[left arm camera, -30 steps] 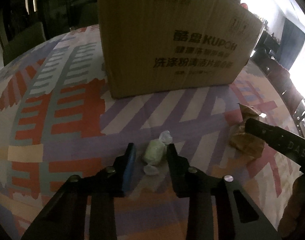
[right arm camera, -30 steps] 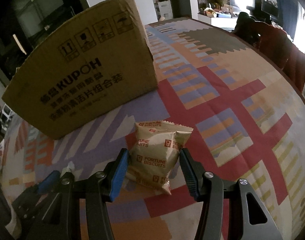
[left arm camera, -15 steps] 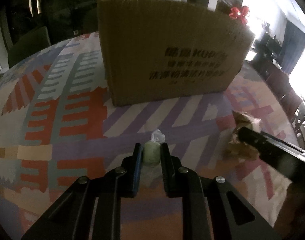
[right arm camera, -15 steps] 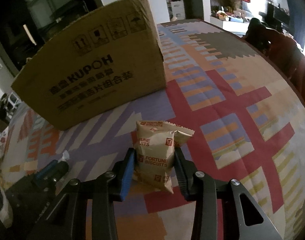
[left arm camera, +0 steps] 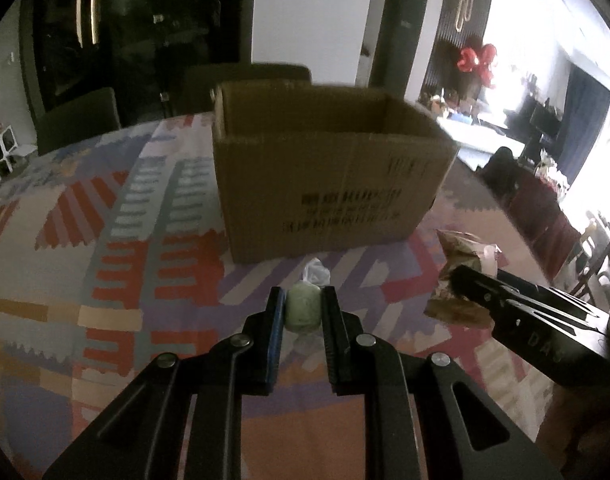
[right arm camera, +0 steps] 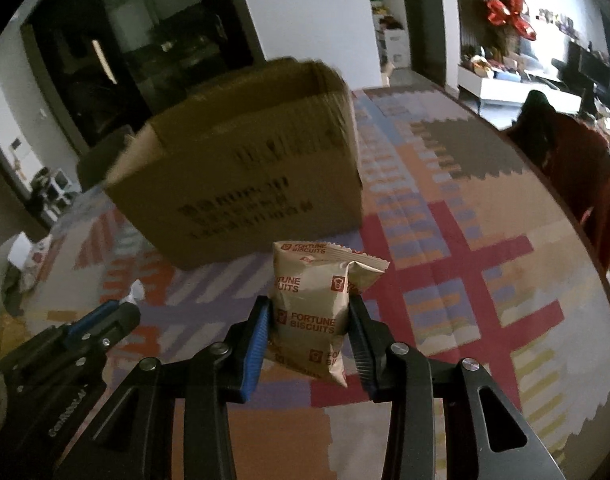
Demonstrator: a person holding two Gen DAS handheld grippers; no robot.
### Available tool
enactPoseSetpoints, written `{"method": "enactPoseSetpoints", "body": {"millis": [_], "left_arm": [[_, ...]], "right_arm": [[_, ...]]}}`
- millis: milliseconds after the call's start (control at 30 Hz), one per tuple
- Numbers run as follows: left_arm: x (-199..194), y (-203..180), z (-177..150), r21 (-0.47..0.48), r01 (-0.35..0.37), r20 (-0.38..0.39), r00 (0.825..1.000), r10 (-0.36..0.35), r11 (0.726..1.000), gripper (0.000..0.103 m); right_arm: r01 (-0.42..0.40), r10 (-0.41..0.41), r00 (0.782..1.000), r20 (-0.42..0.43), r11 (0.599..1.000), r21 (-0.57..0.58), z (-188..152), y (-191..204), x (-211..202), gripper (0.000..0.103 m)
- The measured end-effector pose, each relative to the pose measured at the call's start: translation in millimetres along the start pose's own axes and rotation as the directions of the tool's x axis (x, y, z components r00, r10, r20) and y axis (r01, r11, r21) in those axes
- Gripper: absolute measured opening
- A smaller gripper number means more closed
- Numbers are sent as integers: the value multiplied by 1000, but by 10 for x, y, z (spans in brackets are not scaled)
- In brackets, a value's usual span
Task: Organize snacks
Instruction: 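Carry both items into the cardboard box and open both tools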
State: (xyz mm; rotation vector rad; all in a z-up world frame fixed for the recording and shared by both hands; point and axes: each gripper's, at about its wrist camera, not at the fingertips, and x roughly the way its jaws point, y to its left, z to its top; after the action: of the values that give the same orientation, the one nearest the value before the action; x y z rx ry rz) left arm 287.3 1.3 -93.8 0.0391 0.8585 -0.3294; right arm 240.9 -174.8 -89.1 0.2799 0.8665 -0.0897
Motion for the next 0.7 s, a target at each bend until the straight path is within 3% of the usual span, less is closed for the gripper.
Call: {"method": "enactPoseSetpoints", "body": {"millis": [400,700], "left_arm": [[-469,-44,578,41,-46,148,988,39,998,19],[-491,-26,1076,64,-54,185,982,41,997,19]], "right_arm": [[-39,58,987,152,992,-120,600,276,-444,40],[-20,69,972,226,977,-213,1063,525,-445,40]]}}
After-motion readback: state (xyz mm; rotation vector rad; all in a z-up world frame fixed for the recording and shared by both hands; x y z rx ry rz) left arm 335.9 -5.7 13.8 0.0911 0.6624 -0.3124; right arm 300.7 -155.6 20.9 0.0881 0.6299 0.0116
